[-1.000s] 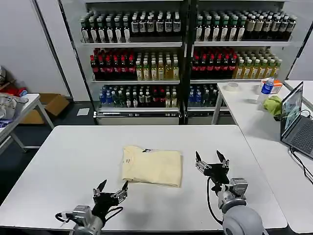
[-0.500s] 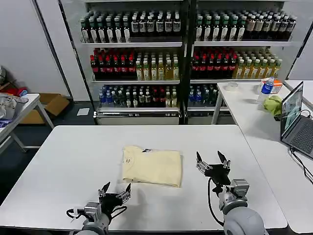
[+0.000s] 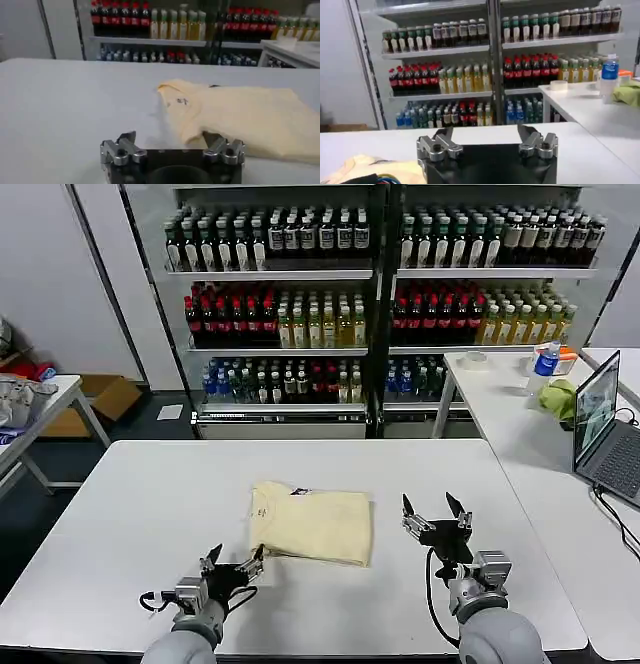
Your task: Fold and organize the clothes.
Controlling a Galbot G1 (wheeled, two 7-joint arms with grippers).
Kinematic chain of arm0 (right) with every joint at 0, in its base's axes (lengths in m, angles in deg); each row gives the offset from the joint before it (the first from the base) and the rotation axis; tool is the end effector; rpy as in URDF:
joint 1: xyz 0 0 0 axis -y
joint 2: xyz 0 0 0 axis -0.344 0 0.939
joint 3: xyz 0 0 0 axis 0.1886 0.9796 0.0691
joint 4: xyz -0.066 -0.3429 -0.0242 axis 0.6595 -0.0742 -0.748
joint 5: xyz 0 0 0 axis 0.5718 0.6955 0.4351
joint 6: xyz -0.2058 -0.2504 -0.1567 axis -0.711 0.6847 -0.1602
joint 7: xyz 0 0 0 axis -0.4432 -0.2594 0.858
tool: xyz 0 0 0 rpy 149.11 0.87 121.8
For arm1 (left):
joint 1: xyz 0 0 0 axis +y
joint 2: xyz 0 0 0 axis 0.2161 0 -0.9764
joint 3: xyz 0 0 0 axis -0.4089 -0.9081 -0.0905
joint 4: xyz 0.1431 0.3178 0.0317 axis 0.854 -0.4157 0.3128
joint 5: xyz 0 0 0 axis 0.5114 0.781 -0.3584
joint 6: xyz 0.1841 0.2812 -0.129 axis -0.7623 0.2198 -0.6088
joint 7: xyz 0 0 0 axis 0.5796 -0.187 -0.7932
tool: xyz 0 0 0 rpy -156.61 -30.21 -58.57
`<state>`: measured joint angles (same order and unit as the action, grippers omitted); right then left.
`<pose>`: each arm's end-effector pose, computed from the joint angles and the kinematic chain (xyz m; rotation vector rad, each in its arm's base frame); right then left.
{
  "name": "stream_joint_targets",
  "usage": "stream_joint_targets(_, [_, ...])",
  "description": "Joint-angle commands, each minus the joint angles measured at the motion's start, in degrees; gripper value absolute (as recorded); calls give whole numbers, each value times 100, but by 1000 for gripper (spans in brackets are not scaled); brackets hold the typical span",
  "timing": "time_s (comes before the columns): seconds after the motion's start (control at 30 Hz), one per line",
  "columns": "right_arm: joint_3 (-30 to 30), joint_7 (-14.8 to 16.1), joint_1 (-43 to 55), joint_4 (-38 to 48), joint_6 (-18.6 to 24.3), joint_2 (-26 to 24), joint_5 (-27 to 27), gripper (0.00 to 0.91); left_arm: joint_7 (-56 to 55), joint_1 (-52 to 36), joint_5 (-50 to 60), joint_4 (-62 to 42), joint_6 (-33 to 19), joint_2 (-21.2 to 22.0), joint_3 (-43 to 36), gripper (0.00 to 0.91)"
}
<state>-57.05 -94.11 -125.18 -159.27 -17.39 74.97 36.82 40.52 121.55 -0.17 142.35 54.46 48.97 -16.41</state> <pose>0.2407 -0.0140 -0.2282 0.1377 -2.9469 -0.0769 0.2374 0.0042 -0.3006 -0.0917 -2.6616 0.0540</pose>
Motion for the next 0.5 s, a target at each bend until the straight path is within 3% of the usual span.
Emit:
stream_joint_targets(0.03, [-21, -1, -20, -26, 2, -10, -3, 907, -2, -206, -62, -188, 23, -7, -21, 907])
stream_joint_targets(0.5, [-51, -2, -27, -44, 6, -41, -13, 907, 56, 20, -91, -133, 77, -132, 16, 907])
